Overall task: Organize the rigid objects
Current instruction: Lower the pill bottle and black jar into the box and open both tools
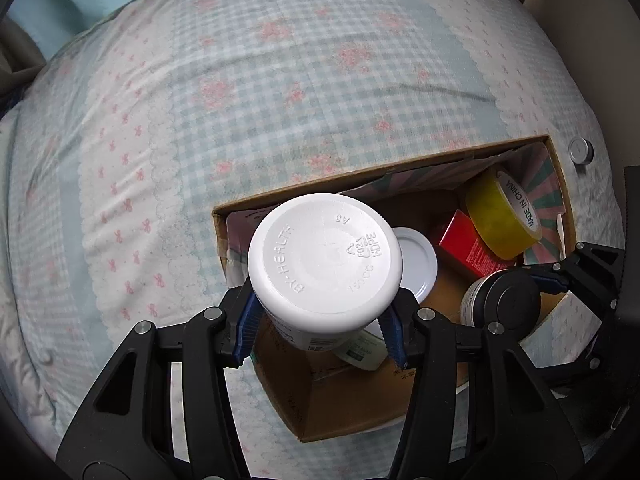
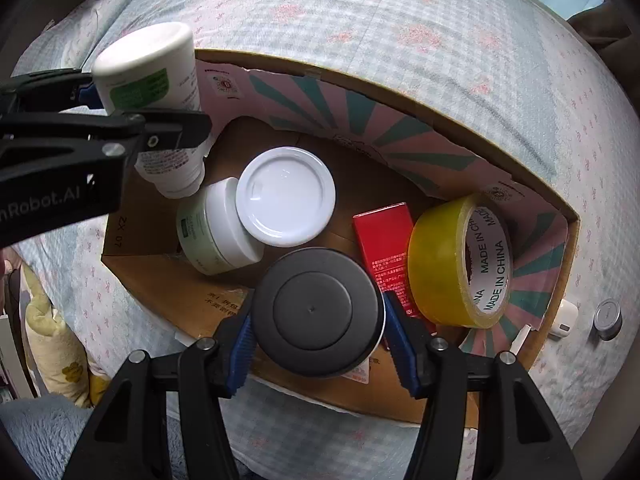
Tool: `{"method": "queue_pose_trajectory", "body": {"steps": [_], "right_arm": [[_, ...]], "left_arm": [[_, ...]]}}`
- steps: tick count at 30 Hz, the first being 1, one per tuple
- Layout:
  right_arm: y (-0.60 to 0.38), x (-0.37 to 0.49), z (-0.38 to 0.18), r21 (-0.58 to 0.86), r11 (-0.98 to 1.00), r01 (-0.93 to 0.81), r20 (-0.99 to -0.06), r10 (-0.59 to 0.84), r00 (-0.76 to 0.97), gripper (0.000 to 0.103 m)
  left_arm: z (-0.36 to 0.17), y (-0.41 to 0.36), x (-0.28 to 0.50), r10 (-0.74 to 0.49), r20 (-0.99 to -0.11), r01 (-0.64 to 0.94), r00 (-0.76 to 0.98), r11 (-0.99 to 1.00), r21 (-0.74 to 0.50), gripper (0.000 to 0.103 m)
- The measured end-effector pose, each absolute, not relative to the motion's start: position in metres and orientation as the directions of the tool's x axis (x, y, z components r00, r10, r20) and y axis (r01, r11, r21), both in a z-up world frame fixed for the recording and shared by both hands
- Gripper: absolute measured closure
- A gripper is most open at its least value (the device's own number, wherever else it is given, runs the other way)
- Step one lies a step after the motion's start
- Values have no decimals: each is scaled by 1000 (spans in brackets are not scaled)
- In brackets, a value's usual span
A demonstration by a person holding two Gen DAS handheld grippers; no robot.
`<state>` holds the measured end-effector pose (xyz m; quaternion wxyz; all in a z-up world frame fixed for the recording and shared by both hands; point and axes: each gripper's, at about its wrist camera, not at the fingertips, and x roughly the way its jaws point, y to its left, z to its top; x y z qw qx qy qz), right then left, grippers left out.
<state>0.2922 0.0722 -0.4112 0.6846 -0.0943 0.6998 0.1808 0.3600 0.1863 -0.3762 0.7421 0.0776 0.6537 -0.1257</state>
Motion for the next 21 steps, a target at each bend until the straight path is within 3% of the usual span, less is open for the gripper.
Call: {"method": "queue_pose_trajectory", "body": {"steps": [7, 9, 10, 11, 13, 21], "right_arm": [[74, 297, -420, 123, 914, -387, -992, 111, -54, 48], [71, 300, -420, 127, 923, -364, -992, 120, -41, 48], [69, 301, -419, 142, 929, -343, -990, 138, -37, 47], [66, 301, -420, 162, 934, -318, -987, 158, -41, 30], [63, 303, -424, 166, 946, -278, -986, 158, -53, 0], [66, 285, -420, 161, 944, -289, -987, 159, -30, 0]], "left_arm": [[-390, 179, 374, -71, -995, 295, 68, 954, -48, 55], [-391, 178, 375, -98, -994, 296, 57, 952, -77, 49], [-390, 177, 375, -107, -992, 295, 60, 952, -85, 26], [-388, 175, 376, -101, -992, 295, 70, 953, -76, 1], [-383, 175, 376, -119, -989, 292, 90, 952, -87, 0], [-368, 179, 375, -128, -986, 284, 105, 954, -93, 0]]}}
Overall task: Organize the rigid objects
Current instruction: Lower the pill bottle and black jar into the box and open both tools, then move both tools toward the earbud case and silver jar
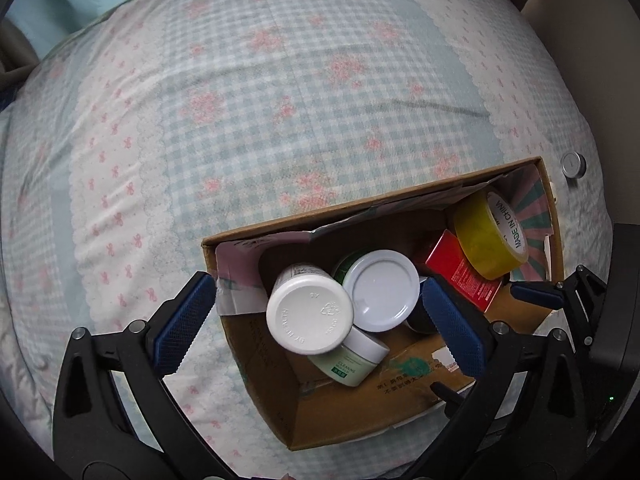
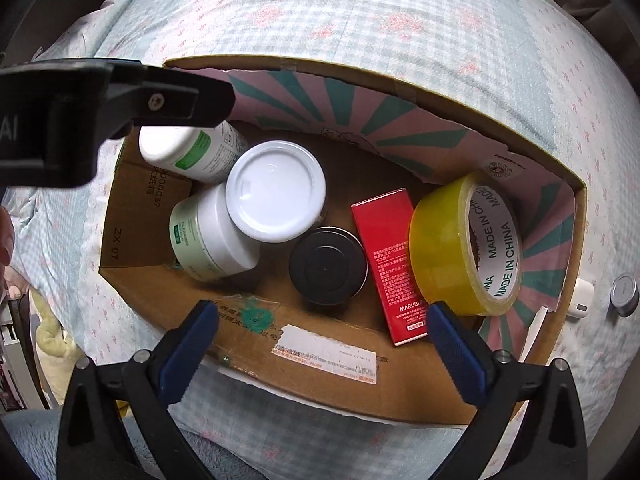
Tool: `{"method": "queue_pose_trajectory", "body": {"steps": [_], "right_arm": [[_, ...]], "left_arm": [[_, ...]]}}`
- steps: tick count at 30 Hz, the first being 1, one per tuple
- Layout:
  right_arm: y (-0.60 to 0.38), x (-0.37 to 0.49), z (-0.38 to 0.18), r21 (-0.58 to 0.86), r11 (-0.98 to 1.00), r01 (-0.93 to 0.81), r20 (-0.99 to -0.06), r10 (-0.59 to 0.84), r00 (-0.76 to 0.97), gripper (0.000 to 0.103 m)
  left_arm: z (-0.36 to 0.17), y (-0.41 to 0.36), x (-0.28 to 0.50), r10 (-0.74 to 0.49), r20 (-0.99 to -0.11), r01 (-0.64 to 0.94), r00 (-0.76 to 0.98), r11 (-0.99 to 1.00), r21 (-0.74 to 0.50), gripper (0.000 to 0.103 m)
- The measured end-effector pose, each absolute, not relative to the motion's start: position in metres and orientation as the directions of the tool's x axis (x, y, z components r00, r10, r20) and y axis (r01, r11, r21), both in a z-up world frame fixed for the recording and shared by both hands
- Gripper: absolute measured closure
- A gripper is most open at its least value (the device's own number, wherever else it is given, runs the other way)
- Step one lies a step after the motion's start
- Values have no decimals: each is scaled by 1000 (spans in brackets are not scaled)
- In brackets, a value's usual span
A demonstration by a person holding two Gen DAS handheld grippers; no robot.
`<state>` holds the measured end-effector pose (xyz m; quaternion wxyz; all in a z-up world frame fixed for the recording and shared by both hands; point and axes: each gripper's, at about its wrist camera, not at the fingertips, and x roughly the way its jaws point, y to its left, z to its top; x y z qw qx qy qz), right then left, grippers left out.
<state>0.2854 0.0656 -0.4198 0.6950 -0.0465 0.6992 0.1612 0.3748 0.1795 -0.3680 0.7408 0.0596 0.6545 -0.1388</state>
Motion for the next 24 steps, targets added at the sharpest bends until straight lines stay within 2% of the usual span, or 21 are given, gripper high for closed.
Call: {"method": "queue_pose_trajectory", "body": {"steps": [13, 18, 24], "right_arm": [[52, 280, -375, 149, 955, -256, -984, 168, 52, 0], [29, 274, -335, 98, 970, -222, -984, 128, 123, 0], [-1, 259, -277, 20, 987, -158, -979, 52, 197, 0]], "left_arm": [[-313, 186, 351, -120, -974, 264, 190, 962, -67, 0], [-269, 191, 332, -97, -966, 220, 238, 975, -44, 0], [-218, 188, 309, -144, -952, 147, 268, 983, -107, 0]]}}
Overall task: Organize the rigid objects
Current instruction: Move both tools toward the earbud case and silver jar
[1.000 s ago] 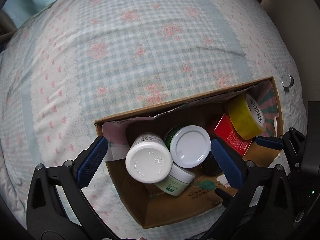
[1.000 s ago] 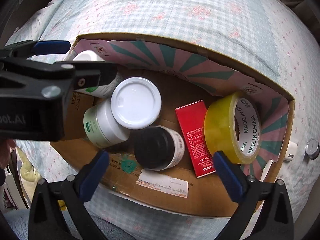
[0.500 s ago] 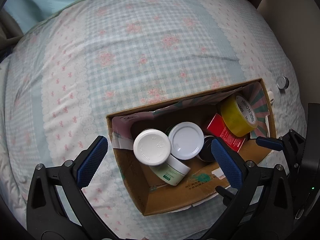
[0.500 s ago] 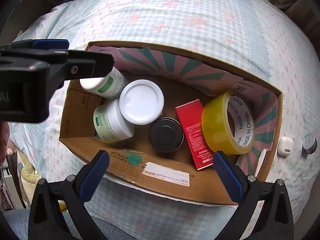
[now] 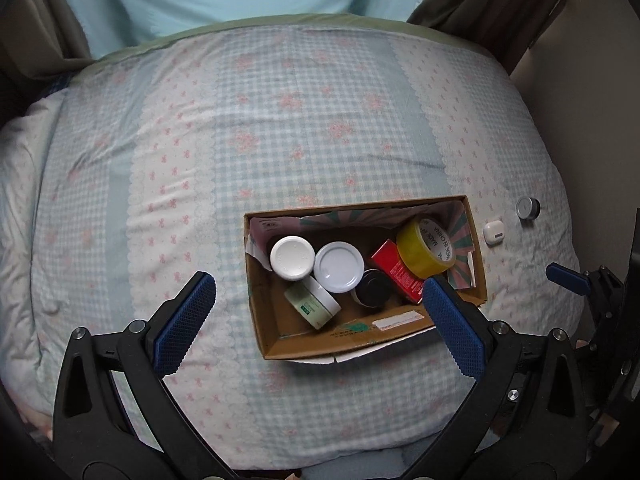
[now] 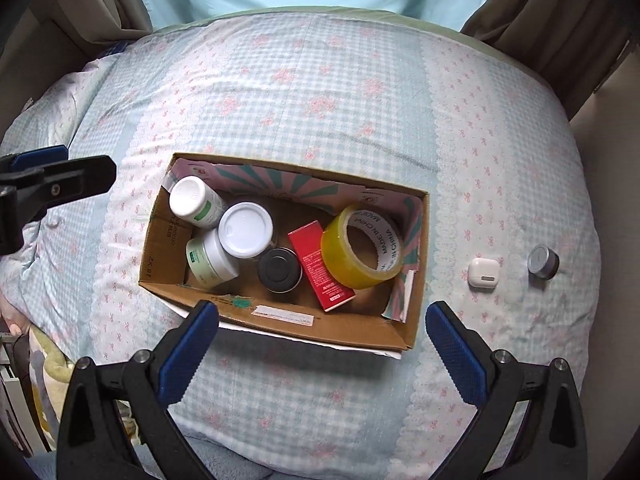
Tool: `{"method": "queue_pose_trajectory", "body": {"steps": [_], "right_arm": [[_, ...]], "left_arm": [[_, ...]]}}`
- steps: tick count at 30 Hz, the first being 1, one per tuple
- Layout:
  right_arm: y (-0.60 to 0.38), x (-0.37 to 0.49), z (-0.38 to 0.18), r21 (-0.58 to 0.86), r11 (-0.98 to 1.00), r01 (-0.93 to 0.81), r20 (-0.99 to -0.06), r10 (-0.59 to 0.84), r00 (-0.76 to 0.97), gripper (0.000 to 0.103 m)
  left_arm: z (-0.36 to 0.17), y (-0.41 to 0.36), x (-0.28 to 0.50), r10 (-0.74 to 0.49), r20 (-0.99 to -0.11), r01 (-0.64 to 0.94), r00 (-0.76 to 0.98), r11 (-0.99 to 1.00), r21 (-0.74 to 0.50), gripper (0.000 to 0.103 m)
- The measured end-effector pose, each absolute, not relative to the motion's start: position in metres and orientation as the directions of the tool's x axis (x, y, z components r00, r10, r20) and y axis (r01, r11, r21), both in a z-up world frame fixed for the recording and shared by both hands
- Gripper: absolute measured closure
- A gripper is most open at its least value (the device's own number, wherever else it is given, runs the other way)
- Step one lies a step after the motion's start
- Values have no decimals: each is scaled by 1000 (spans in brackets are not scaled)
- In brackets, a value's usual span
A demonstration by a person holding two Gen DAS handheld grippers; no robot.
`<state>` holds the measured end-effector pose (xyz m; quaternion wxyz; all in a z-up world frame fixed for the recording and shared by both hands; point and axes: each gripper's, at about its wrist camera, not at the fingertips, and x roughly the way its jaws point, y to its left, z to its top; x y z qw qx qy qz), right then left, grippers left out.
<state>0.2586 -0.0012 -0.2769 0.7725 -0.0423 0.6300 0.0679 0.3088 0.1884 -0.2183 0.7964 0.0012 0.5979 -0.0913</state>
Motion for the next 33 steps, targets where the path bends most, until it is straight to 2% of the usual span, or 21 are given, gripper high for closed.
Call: {"method": "queue_pose_trajectory", "body": {"steps": [10, 15, 18, 26, 33], "right_arm": [[-86, 232, -185, -28, 1000, -1, -947, -27, 321, 0], [-151, 228, -159, 10, 997, 81, -928, -21, 373, 0], [-194, 231, -153, 24, 995, 94, -922, -14, 387, 0], [-294, 247, -170, 33, 998, 52, -919, 10, 394, 0], [-353, 277, -208, 29, 1000, 10, -940, 24, 341, 0]], "left_arm": [[-138, 140, 267, -130, -891, 121, 435, 989, -85, 0], [-125, 94, 251, -99, -877, 92, 470, 994, -63, 0], [-124, 63, 242, -103, -870, 52, 483, 995, -89, 0], [-156, -54, 243, -105, -875, 32, 473, 994, -101, 0], [-232, -138, 248, -127, -915, -3, 382, 990, -139, 0]]}}
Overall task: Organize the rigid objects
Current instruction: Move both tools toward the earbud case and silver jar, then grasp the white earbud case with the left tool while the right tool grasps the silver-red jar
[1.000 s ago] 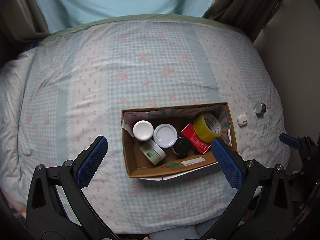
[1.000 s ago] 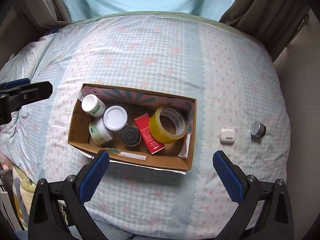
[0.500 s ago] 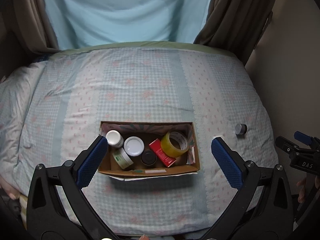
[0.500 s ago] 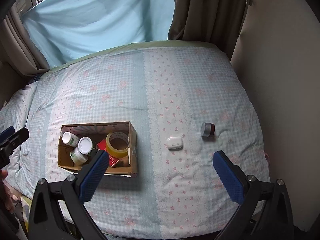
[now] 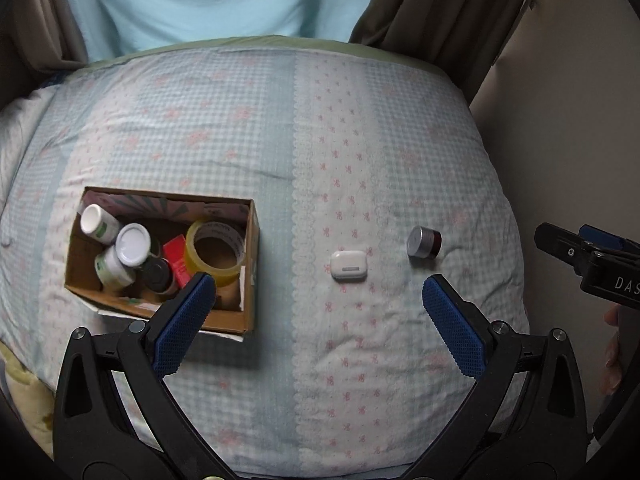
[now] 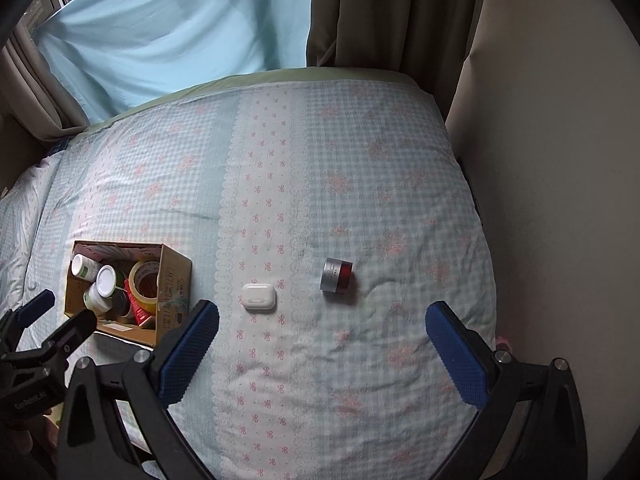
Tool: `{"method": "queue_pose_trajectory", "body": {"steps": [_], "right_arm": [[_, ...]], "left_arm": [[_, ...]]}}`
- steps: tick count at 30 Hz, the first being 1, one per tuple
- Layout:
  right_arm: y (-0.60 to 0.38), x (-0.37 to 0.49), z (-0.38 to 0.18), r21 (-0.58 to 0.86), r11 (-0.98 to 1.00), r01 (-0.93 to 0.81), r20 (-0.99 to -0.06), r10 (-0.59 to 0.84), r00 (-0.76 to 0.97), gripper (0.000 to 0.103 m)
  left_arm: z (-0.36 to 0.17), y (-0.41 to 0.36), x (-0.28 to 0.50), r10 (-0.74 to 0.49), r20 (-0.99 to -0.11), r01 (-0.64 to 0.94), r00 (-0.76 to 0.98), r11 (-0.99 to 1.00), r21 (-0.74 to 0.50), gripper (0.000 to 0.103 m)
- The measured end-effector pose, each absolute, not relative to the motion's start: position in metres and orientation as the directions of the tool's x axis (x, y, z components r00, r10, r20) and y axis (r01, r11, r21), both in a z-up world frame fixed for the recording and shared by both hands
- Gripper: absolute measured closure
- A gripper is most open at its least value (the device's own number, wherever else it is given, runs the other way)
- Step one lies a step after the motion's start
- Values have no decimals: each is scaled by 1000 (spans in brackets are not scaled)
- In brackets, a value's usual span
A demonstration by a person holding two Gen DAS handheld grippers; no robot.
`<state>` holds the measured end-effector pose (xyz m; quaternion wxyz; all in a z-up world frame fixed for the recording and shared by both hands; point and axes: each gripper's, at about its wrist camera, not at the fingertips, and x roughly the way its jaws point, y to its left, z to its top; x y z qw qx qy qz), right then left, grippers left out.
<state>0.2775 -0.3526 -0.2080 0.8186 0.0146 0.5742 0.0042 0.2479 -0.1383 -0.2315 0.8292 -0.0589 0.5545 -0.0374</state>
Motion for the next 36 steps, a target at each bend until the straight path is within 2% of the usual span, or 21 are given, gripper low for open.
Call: {"method": "queue_pose_trajectory", "body": {"steps": [4, 6, 14, 17, 21, 27, 30, 33, 35, 36], "right_arm": [[-371, 296, -242, 43, 999, -15, -956, 46, 289, 0], [-378, 305, -262, 59, 998, -11, -964, 60, 259, 0], [-392, 331, -355, 96, 995, 21, -981, 91, 170, 0], [-393, 337, -384, 90, 996, 26, -984, 85, 157, 3], [-391, 342, -415, 86, 996, 36, -985, 80, 156, 6], [-384, 356, -446, 100, 994, 34, -985, 94, 146, 18], [-385, 362, -460, 123, 991, 51, -986, 116, 119, 29], [-385, 366, -469, 144, 987, 70, -986, 136, 99, 36], [-383, 368, -474, 160, 984, 76, -984, 153, 86, 50], [-382, 369, -475, 168, 983, 79, -984, 162, 78, 53]], "left_arm": [[-291, -165, 259, -174, -936, -46, 307, 979, -197, 0], [-326, -177, 264, -164, -947, -67, 275, 980, -189, 0], [-426, -206, 284, -2, -964, -72, 267, 997, -22, 0], [-450, -216, 287, 55, -956, -59, 289, 997, 40, 0], [-471, -224, 294, 77, -944, -65, 320, 996, 59, 1], [-495, -234, 305, 75, -950, -29, 304, 997, 69, 11], [-496, -232, 307, 52, -949, -35, 312, 998, 43, 12], [-498, -229, 307, 27, -951, -42, 308, 999, 14, 16], [-496, -234, 306, 16, -951, -11, 308, 1000, 14, 30], [-495, -236, 306, 20, -951, 4, 308, 1000, 22, 33]]}}
